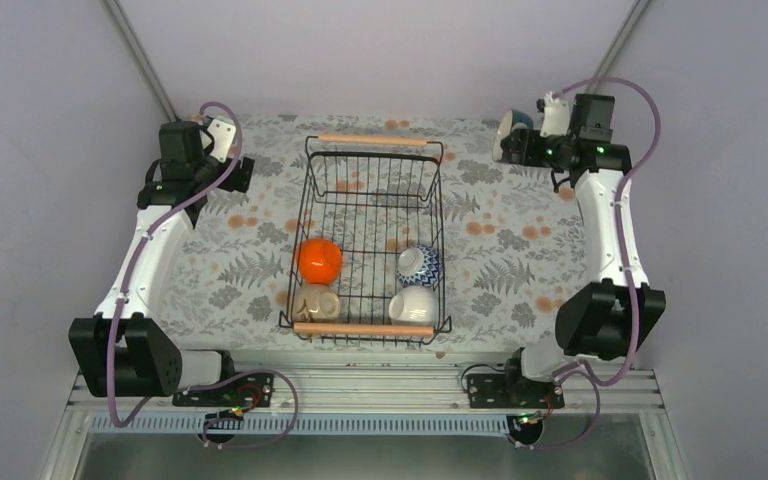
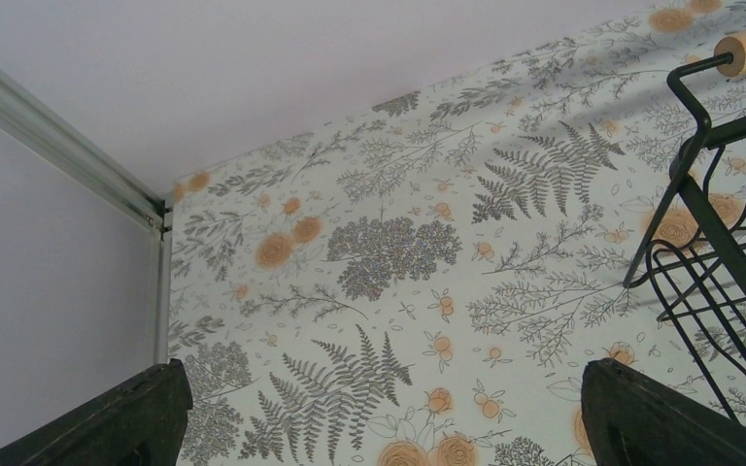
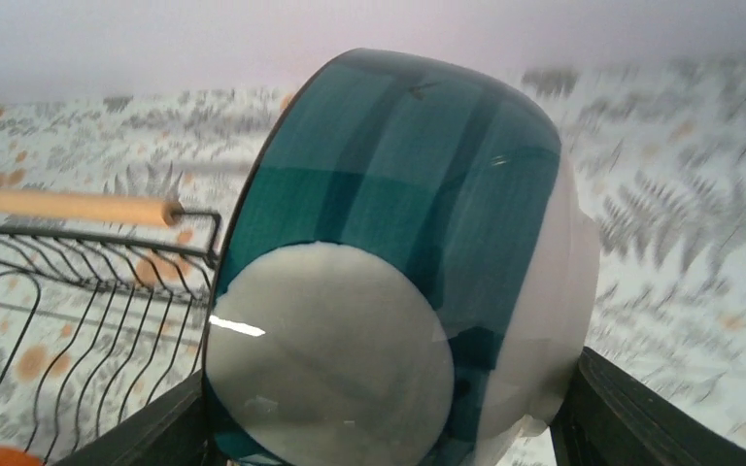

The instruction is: Unload the bowls from the dish rack

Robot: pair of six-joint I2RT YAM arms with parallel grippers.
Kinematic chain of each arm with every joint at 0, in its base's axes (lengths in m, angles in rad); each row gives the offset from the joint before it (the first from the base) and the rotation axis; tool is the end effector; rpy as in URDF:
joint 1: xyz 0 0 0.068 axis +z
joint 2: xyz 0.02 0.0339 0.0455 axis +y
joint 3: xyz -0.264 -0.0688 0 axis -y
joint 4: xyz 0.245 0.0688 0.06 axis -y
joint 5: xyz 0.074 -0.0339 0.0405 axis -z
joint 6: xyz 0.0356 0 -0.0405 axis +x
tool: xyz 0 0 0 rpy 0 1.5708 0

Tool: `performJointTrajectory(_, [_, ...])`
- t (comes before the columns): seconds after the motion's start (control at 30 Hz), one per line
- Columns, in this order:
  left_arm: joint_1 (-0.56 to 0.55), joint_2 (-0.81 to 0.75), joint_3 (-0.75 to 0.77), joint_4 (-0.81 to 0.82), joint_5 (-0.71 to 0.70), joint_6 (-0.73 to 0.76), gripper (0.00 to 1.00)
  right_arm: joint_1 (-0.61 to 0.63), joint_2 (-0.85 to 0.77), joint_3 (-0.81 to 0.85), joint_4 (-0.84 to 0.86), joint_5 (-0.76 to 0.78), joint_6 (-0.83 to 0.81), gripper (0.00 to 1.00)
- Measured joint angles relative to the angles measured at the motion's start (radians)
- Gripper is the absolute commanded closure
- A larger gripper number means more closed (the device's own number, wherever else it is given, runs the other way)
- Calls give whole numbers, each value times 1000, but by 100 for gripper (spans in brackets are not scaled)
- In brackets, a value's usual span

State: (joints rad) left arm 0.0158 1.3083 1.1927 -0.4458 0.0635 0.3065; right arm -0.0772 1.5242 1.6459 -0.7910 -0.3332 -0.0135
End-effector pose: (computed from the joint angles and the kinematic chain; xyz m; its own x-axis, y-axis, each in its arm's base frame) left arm 0.2945 0.0024 0.3415 -0.4961 0.2933 -0.8173 0.1968 0.9547 0.2232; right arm 0.3279 -0.0137 0.3997 -0.6161 0.0349 -0.7869 -0.1912 0.9625 0.1923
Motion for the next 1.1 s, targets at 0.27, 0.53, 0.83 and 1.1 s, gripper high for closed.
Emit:
performJointTrajectory(0.27, [0, 0, -20, 10, 0, 0, 0, -122, 100, -160, -1, -232, 7, 64])
performJointTrajectory(0.53, [0, -4, -84, 17, 4, 0, 0, -134, 175, -243, 42, -326, -11, 64])
performJointTrajectory(0.83, [0, -27, -100, 39, 20, 1, 0, -145, 287, -319, 98, -326, -46, 64])
performJointTrajectory(1.1, [0, -32, -118, 51, 27, 1, 0, -147, 307, -325, 129, -323, -61, 61])
